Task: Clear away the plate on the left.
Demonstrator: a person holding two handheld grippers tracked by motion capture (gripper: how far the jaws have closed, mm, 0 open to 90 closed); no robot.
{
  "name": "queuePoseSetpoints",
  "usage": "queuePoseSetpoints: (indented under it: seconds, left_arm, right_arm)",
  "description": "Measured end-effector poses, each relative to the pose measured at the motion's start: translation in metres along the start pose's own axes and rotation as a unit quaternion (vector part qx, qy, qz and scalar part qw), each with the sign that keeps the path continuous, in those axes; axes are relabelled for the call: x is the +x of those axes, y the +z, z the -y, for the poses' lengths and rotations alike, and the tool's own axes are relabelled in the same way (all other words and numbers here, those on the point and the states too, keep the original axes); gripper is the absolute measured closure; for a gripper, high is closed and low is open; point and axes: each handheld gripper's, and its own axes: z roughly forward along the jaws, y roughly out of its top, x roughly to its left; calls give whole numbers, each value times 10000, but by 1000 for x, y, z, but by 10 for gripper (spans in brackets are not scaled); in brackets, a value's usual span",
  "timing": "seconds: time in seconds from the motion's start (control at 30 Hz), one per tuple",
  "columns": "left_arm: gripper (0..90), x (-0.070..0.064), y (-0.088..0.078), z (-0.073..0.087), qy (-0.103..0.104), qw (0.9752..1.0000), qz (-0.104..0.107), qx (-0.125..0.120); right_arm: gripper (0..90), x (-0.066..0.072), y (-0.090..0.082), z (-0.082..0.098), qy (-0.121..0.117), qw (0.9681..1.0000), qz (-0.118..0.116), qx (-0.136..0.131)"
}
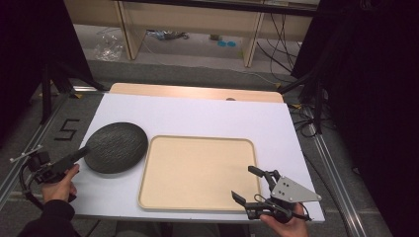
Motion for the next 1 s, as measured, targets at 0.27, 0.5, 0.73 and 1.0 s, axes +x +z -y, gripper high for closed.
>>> queuePoseSetpoints:
  seconds: [0.27,0.5,0.73,1.0]
  left_arm:
    - [246,10,8,-1,-122,9997,-146,128]
    - [254,21,13,-2,-313,9992,-214,117]
    - [268,24,19,-2,-398,9987,-257,172]
    - [278,27,25,-1,-394,9984,-346,220]
  right_arm:
    - [157,0,0,0,-2,10000,4,-10]
    - [158,0,0,0,-7,10000,-20,-4]
    - [158,0,0,0,-14,10000,-30,0]
    - [158,1,0,0,-21,10000,-45,-12]
